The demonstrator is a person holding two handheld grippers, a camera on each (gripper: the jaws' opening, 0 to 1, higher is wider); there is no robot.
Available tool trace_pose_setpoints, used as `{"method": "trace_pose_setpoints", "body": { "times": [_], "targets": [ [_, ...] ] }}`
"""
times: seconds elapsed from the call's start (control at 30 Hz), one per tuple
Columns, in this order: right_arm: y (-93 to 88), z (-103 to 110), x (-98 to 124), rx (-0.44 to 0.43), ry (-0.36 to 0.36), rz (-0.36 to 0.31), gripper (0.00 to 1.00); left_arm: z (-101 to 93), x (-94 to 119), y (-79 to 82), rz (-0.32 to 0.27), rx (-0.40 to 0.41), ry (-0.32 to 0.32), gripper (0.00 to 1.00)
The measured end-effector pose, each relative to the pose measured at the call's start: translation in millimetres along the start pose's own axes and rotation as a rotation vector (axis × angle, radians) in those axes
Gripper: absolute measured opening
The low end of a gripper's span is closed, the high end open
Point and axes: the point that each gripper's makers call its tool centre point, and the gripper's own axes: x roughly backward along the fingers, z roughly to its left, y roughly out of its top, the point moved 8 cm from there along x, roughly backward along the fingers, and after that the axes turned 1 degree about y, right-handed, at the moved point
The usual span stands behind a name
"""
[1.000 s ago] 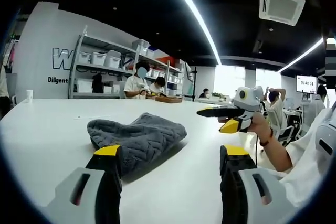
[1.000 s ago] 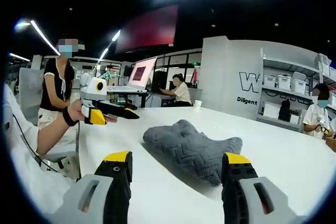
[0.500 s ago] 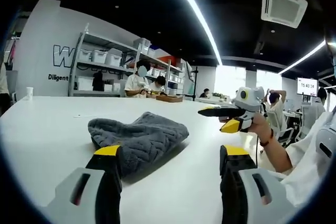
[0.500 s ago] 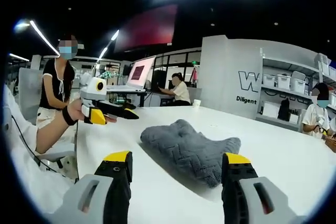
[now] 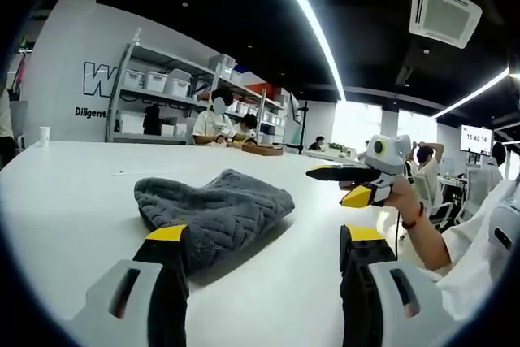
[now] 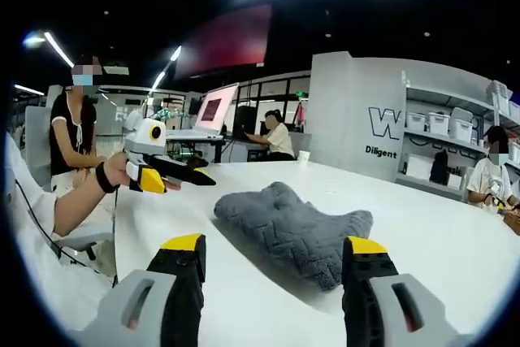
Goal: Open the folded towel by lifting each exposed corner and separating the folded layers until the towel lies flat within the target outline without major curled edges
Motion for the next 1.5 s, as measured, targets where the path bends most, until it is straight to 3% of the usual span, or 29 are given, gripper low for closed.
{"method": "trace_pose_setpoints", "body": {
  "times": [0.43,0.53,1.5],
  "targets": [
    [1.8,-5,-3,-0.015,0.0,-0.007,0.67,-2.5,-8,0.8,0.007,0.006,-0.004,0.73],
    [3.1,-6,-5,-0.014,-0.002,-0.004,0.67,-3.7,-10,0.2,0.028,-0.04,0.016,0.73],
    [7.6,-13,-14,-0.027,-0.003,0.005,0.65,0.5,-19,-1.2,0.04,-0.015,0.003,0.73]
  ]
}}
